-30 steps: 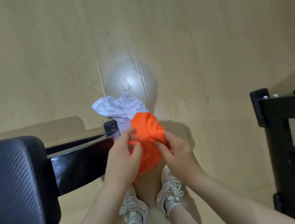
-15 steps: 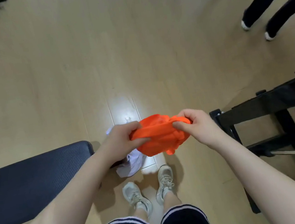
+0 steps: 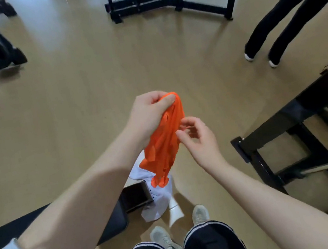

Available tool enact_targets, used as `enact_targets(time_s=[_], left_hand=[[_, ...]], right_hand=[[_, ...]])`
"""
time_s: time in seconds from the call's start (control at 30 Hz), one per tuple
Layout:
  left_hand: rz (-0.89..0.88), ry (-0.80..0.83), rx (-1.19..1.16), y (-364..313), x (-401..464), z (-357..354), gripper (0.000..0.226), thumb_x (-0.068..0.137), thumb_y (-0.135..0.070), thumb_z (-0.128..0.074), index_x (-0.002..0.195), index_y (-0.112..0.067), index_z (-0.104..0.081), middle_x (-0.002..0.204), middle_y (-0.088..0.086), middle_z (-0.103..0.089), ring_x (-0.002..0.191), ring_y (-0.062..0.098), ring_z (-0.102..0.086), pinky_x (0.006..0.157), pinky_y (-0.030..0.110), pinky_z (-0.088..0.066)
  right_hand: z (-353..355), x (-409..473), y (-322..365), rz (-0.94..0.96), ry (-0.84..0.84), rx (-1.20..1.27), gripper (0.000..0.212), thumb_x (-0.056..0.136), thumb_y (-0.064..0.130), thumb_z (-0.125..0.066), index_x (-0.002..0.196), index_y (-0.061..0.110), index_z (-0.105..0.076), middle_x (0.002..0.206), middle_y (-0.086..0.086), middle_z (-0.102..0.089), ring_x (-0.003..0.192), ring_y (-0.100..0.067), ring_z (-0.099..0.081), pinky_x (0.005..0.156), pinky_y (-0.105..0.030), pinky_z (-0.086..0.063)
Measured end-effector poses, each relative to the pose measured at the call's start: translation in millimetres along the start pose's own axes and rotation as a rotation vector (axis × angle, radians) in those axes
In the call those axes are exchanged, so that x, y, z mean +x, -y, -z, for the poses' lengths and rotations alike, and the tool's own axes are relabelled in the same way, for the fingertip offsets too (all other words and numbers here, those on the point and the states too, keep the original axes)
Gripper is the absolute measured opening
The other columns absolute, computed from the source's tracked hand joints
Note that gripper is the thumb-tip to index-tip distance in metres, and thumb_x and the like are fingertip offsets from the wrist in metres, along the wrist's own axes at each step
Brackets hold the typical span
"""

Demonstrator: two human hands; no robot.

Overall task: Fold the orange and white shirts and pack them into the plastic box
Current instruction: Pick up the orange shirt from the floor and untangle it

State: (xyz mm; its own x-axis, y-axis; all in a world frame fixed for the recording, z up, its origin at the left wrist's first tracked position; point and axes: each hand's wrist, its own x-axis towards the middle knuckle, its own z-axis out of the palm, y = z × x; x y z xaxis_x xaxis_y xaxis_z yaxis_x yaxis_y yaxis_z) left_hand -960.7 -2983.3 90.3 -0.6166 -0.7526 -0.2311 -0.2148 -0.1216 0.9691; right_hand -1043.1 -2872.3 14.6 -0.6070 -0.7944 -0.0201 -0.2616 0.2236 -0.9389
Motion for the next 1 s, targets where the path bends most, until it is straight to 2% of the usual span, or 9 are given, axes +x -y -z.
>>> enact_targets(time_s=[0.07, 0.17, 0.3, 0.4, 0.5, 0.63, 0.7, 0.8, 1.0], left_hand=[[0.000, 0.013, -0.037, -12.0, -6.1, 6.8, 0.017, 0.088, -0.015, -0.058, 0.072, -0.018, -0.063, 0.066, 0.003, -0.059, 0.055, 0.009, -0.054, 0.053, 0.018, -0.045], [-0.030, 0.020, -0.247, -27.2, -16.2, 21.3, 0.013, 0.090, -0.008, -0.055, 0.079, -0.010, -0.062, 0.059, 0.002, -0.062, 0.046, 0.006, -0.058, 0.047, 0.014, -0.047], [-0.062, -0.097, -0.309, -24.6, -16.9, 50.6, 0.011, 0.091, -0.010, -0.053, 0.087, -0.012, -0.063, 0.072, 0.004, -0.063, 0.060, 0.011, -0.061, 0.059, 0.019, -0.051], [0.072, -0.323, -0.012, 12.6, -5.2, 63.4, 0.027, 0.085, -0.014, -0.055, 0.113, -0.015, -0.059, 0.101, 0.006, -0.062, 0.089, 0.017, -0.060, 0.085, 0.029, -0.049], [0.162, -0.420, 0.325, 51.9, -13.9, 48.7, 0.044, 0.085, -0.015, -0.056, 0.127, -0.015, -0.047, 0.128, 0.012, -0.046, 0.115, 0.024, -0.049, 0.105, 0.040, -0.039], [0.145, -0.137, 0.066, 72.5, -42.8, -3.1, 0.028, 0.086, -0.017, -0.062, 0.112, -0.011, -0.053, 0.084, -0.001, -0.056, 0.071, -0.002, -0.054, 0.072, 0.014, -0.044], [0.167, -0.114, 0.028, 79.6, -43.2, -24.0, 0.026, 0.077, -0.030, -0.069, 0.097, -0.019, -0.057, 0.067, -0.004, -0.055, 0.059, 0.004, -0.055, 0.066, 0.020, -0.045], [0.158, -0.222, -0.051, 74.8, -33.8, -40.0, 0.003, 0.084, -0.024, -0.062, 0.084, -0.022, -0.062, 0.061, -0.009, -0.066, 0.059, 0.007, -0.061, 0.066, 0.025, -0.048], [0.032, -0.255, -0.435, 25.4, -14.5, -65.9, 0.014, 0.092, -0.006, -0.049, 0.088, -0.012, -0.061, 0.068, -0.006, -0.071, 0.060, 0.004, -0.065, 0.061, 0.016, -0.053]], right_hand=[[-21.7, 1.1, -7.6, -0.059, 0.094, -0.017, 0.029, 0.077, 0.021, -0.070, 0.097, 0.030, -0.052, 0.092, 0.014, -0.058, 0.079, 0.004, -0.054, 0.074, -0.010, -0.043], [-45.7, 13.4, -17.5, -0.145, 0.084, -0.052, 0.026, 0.083, 0.010, -0.063, 0.071, 0.028, -0.049, 0.064, 0.015, -0.050, 0.060, 0.002, -0.046, 0.066, -0.025, -0.038], [-46.4, 21.4, -16.0, -0.239, 0.109, 0.047, 0.026, 0.089, 0.012, -0.053, 0.065, 0.021, -0.048, 0.059, 0.005, -0.050, 0.053, -0.003, -0.045, 0.058, -0.020, -0.040], [-34.9, 24.6, -6.5, -0.268, 0.156, 0.127, 0.019, 0.090, 0.012, -0.048, 0.072, 0.017, -0.051, 0.061, -0.001, -0.053, 0.056, -0.013, -0.048, 0.063, -0.032, -0.044], [-23.7, 33.7, 16.1, -0.279, 0.188, 0.227, 0.016, 0.091, 0.011, -0.049, 0.075, 0.014, -0.053, 0.059, -0.002, -0.051, 0.049, -0.009, -0.048, 0.056, -0.025, -0.047], [-10.1, 54.6, 55.3, -0.296, 0.293, 0.420, 0.021, 0.095, 0.010, -0.046, 0.074, 0.011, -0.049, 0.056, -0.005, -0.040, 0.043, -0.010, -0.037, 0.048, -0.021, -0.037], [-3.3, 60.6, 66.7, -0.304, 0.358, 0.463, 0.020, 0.095, 0.011, -0.046, 0.075, 0.011, -0.048, 0.056, -0.005, -0.037, 0.044, -0.010, -0.034, 0.046, -0.017, -0.036], [14.9, 69.8, 71.8, -0.304, 0.382, 0.491, 0.022, 0.095, 0.012, -0.047, 0.073, 0.013, -0.050, 0.058, -0.003, -0.041, 0.048, -0.009, -0.039, 0.048, -0.013, -0.042], [68.1, 69.9, 19.0, -0.134, 0.288, 0.336, 0.008, 0.094, 0.016, -0.048, 0.092, 0.015, -0.056, 0.077, 0.004, -0.058, 0.061, 0.005, -0.053, 0.062, -0.011, -0.044]])
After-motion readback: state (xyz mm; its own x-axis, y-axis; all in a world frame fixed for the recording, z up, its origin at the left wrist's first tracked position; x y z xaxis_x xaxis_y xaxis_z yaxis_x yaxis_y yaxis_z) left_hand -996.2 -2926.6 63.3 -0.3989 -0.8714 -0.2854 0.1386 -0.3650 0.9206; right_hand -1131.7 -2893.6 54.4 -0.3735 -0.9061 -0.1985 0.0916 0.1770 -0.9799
